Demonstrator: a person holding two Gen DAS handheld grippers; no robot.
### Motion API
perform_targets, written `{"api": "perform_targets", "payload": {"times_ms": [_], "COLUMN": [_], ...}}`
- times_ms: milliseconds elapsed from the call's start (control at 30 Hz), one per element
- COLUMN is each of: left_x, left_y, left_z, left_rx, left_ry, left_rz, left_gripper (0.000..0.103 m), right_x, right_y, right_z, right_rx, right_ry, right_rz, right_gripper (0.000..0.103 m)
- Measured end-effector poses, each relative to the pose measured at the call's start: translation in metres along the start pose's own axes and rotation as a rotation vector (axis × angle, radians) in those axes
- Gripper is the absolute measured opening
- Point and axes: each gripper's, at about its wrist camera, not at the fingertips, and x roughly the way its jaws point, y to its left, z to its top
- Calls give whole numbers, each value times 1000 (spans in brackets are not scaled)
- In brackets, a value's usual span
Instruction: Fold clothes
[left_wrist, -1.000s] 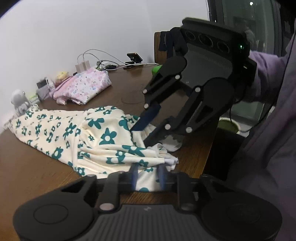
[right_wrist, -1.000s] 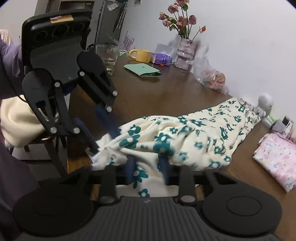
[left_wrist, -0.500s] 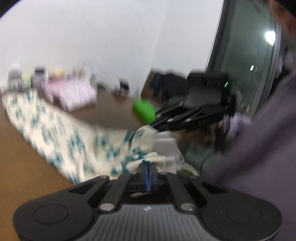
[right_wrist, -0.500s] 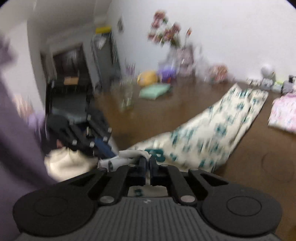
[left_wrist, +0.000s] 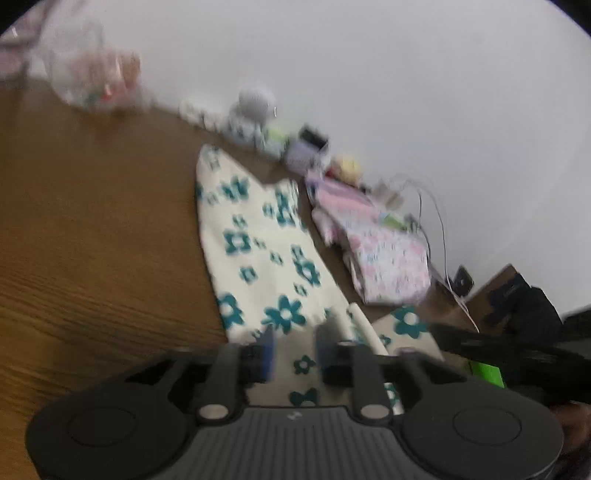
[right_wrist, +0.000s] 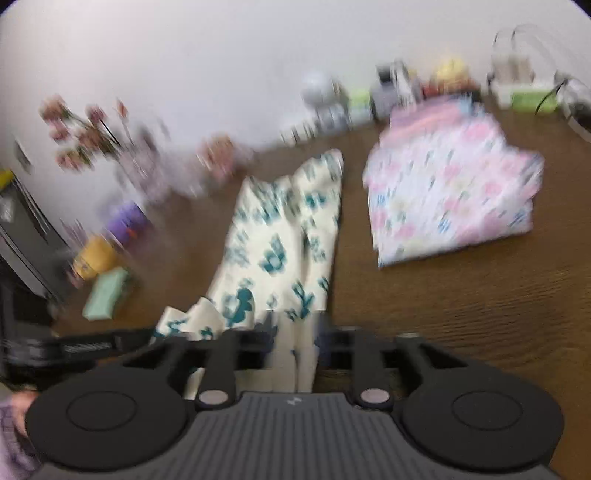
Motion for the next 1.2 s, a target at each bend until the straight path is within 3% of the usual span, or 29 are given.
{"api": "perform_targets", "payload": {"times_ms": [133,167,233,300,433,533,600,733,800,833,867,933,1000,1100,1200], "left_x": [10,13,13,11,1,-33,-28,-19,-15,-13,-11,-6,-2,4,2], "left_y": [-6,-8,-7,-5,-2,-12,-17,-26,-31,-33,-35,-40,-45,-49,-50], "left_z": [-2,-2,-1,0,4,1,-6,-22,-30,-34,-38,-46,-54,-59,-61], "left_rx": [-21,-12,-10,-13,-5,59,70,92,103,109,114,125,136,149,176], "left_ry": [-13,-8,-6,-7,-16,-54,-36,1,19,28,37,55,73,92,95], "left_rz": [28,48,73,92,123,93,102,121,131,136,140,150,159,169,166], "left_gripper": [36,35,35,35,35,40,47,46,38,18,11,10,8,8,7], "right_x": [-2,-3,-4,-5,-7,-9,-10,-7,-8,-9,-10,-12,-14,-17,-20], "right_y": [5,7,9,12,17,15,13,12,13,14,14,15,17,18,20], "right_z": [-14,-17,-24,-31,-42,-46,-47,-44,-47,-48,-50,-53,-56,-60,-64], "right_rx": [-32,-40,-56,-71,-92,-72,-56,-56,-56,-57,-57,-57,-58,-59,-59], "right_ry": [0,0,0,0,0,-6,-9,-13,-16,-18,-20,-23,-26,-31,-36], "right_rz": [-21,-27,-37,-48,-66,-61,-54,-57,-59,-60,-61,-62,-64,-66,-68], "right_gripper": [47,43,19,14,12,12,12,12,13,14,19,29,29,10,9]}}
